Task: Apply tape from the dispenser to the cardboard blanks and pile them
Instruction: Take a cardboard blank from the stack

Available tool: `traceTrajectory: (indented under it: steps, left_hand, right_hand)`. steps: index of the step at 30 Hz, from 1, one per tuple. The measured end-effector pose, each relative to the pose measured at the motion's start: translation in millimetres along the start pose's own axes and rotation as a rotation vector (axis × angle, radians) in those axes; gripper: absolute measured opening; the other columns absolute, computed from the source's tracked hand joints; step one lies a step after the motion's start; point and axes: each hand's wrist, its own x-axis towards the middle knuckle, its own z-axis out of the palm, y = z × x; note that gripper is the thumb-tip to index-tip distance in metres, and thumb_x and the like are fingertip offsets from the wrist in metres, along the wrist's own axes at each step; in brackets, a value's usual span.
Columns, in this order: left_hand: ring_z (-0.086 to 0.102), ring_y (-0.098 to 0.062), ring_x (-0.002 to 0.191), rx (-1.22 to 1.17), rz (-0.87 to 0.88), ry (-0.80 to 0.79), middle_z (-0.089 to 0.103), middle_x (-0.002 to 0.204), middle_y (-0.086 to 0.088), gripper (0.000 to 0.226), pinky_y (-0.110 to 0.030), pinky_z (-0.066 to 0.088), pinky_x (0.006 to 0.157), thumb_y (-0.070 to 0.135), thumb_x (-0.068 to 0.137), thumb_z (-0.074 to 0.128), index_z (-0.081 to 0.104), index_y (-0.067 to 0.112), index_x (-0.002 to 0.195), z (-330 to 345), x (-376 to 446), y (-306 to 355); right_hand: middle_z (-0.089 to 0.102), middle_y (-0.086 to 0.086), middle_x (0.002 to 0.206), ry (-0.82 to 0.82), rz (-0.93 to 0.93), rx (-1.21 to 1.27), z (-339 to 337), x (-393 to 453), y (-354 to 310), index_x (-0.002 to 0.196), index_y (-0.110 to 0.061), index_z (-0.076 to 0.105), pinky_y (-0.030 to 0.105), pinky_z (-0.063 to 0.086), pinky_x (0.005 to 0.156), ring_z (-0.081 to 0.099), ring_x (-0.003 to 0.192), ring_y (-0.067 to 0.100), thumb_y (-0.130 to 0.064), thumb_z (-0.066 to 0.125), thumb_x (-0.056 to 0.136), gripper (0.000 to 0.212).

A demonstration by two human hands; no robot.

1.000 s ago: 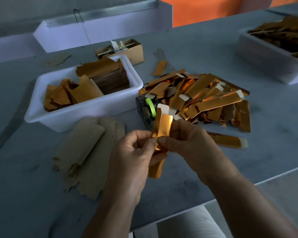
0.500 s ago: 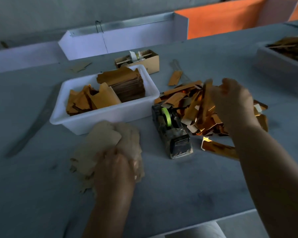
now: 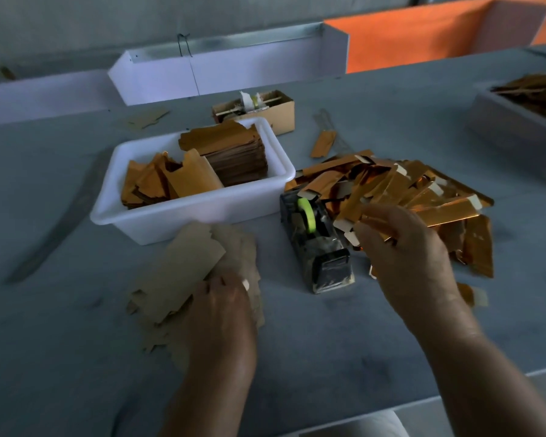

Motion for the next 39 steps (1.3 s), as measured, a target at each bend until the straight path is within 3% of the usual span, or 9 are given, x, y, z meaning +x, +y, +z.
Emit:
traceTrajectory:
  steps: [5, 10, 16, 21, 24, 27, 32, 35, 39]
  left_hand:
    - [0.046, -0.018, 0.113, 0.084, 0.012, -0.053, 0.045, 0.122, -0.001, 0.022, -0.026, 0.039, 0.087, 0.022, 0.097, 0.045, 0.038, 0.018, 0.117, -4.0, -5.9, 0.5]
    - [0.06, -0.039, 0.055, -0.138, -0.003, 0.168, 0.061, 0.063, -0.024, 0.017, -0.036, 0.046, 0.042, -0.015, 0.06, 0.069, 0.063, -0.004, 0.071, -22.8, -5.3, -1.6]
    - [0.063, -0.028, 0.049, -0.295, 0.152, 0.205, 0.065, 0.061, -0.011, 0.045, -0.027, 0.045, 0.039, -0.001, 0.053, 0.085, 0.07, 0.0, 0.096, -42.4, -18.7, 22.5]
    - [0.06, -0.004, 0.103, -0.663, 0.114, 0.076, 0.063, 0.122, 0.008, 0.056, -0.006, 0.041, 0.074, 0.028, 0.096, 0.049, 0.028, 0.025, 0.148, -39.4, -25.3, 34.6]
    - [0.054, 0.005, 0.096, -0.738, 0.095, 0.165, 0.064, 0.12, 0.012, 0.042, 0.003, 0.034, 0.072, 0.022, 0.092, 0.055, 0.051, 0.03, 0.133, -41.9, -24.5, 27.3]
    - [0.052, -0.011, 0.114, -0.748, -0.001, 0.236, 0.057, 0.127, 0.006, 0.056, -0.015, 0.032, 0.089, 0.028, 0.084, 0.067, 0.047, 0.024, 0.137, -42.6, -15.3, 19.2]
    - [0.071, -0.012, 0.076, -1.458, -0.223, -0.323, 0.075, 0.081, 0.006, 0.016, -0.034, 0.054, 0.075, 0.019, 0.074, 0.076, 0.075, 0.027, 0.088, -36.1, -5.7, 12.3]
    - [0.072, -0.024, 0.086, -1.554, -0.241, -0.346, 0.076, 0.087, -0.003, 0.021, -0.05, 0.052, 0.092, 0.02, 0.069, 0.076, 0.074, 0.017, 0.09, -30.2, -6.7, 14.3]
    - [0.072, -0.024, 0.084, -1.594, -0.23, -0.286, 0.076, 0.086, -0.004, 0.011, -0.042, 0.055, 0.084, 0.016, 0.078, 0.073, 0.074, 0.015, 0.09, -28.0, -6.0, 17.0]
  right_hand:
    - [0.061, 0.0, 0.115, -0.058, 0.05, -0.003, 5.8, -8.2, -5.4, 0.118, -0.019, 0.06, 0.0, 0.042, 0.061, 0.055, 0.092, 0.004, -0.02, 0.058, 0.091, 0.028]
    - [0.067, -0.007, 0.095, -0.285, 0.097, 0.139, 17.6, -28.4, -18.5, 0.108, -0.024, 0.062, 0.014, 0.053, 0.068, 0.064, 0.083, 0.003, -0.025, 0.055, 0.092, 0.018]
    - [0.072, 0.002, 0.088, -0.595, 0.368, 0.621, 42.4, -42.1, -35.8, 0.093, -0.021, 0.068, 0.025, 0.056, 0.074, 0.068, 0.081, 0.009, -0.037, 0.052, 0.091, 0.023]
    - [0.063, 0.018, 0.083, -0.438, 0.397, 0.573, 43.7, -38.1, -24.6, 0.088, -0.008, 0.064, 0.042, 0.052, 0.069, 0.061, 0.076, 0.029, -0.029, 0.054, 0.092, 0.024]
    - [0.07, 0.006, 0.085, -0.379, 0.418, 0.557, 40.2, -36.4, -17.6, 0.081, -0.023, 0.068, 0.046, 0.054, 0.08, 0.066, 0.087, 0.026, -0.016, 0.054, 0.092, 0.02]
    - [0.068, -0.009, 0.076, -0.365, 0.399, 0.531, 33.6, -34.6, -11.3, 0.085, -0.026, 0.069, 0.031, 0.055, 0.071, 0.063, 0.074, 0.005, -0.019, 0.055, 0.093, 0.018]
    - [0.066, -0.013, 0.077, -0.375, 0.436, 0.582, 25.2, -35.0, -6.1, 0.091, -0.022, 0.068, 0.028, 0.053, 0.076, 0.061, 0.078, 0.003, -0.022, 0.053, 0.093, 0.015]
    - [0.067, -0.011, 0.078, -0.358, 0.447, 0.594, 23.8, -36.7, -4.8, 0.092, -0.02, 0.068, 0.029, 0.054, 0.076, 0.061, 0.078, 0.004, -0.021, 0.054, 0.093, 0.015]
    - [0.068, -0.015, 0.072, -0.379, 0.423, 0.611, 20.2, -38.5, -0.9, 0.091, -0.019, 0.068, 0.015, 0.052, 0.06, 0.061, 0.067, -0.002, -0.02, 0.058, 0.089, 0.01]
